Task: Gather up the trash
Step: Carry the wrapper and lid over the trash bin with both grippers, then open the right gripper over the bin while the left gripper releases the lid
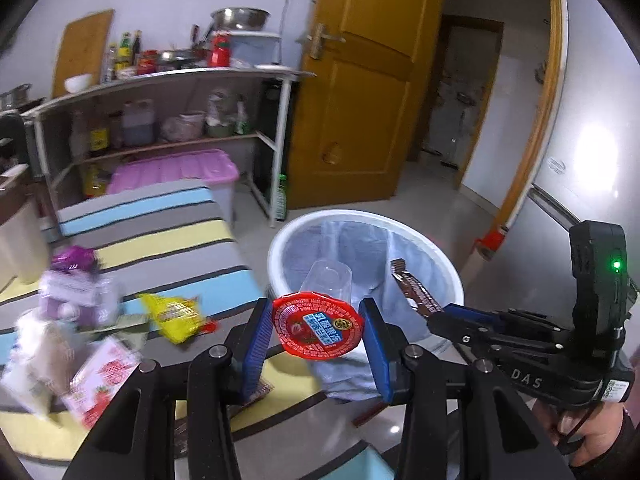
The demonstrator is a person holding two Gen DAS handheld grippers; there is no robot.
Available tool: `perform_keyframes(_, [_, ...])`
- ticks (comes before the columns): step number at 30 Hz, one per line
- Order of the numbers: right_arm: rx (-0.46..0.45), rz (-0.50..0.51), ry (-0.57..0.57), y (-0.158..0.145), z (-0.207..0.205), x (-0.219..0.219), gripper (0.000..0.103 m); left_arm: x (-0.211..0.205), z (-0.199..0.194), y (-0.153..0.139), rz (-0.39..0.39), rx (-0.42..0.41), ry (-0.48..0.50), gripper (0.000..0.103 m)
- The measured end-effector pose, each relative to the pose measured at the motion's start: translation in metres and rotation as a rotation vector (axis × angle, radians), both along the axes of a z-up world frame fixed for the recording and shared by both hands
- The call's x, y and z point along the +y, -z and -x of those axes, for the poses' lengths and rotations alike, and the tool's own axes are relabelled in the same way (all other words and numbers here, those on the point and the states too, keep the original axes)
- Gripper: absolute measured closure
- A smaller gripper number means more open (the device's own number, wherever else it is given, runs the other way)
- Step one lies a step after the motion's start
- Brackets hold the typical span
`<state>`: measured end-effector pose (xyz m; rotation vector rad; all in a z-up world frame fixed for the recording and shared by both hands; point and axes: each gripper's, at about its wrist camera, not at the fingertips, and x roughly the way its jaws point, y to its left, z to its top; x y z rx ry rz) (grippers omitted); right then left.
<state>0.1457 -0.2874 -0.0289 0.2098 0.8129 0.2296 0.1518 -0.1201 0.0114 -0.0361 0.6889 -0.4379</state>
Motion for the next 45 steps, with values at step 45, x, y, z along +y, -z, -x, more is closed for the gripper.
perform_keyframes(45, [-0.04,-0.035,-0.106,-0.009,0.025,0.045,0.061,0.054,0.031,0.003,0.041,-0.006,-0.102,0.058])
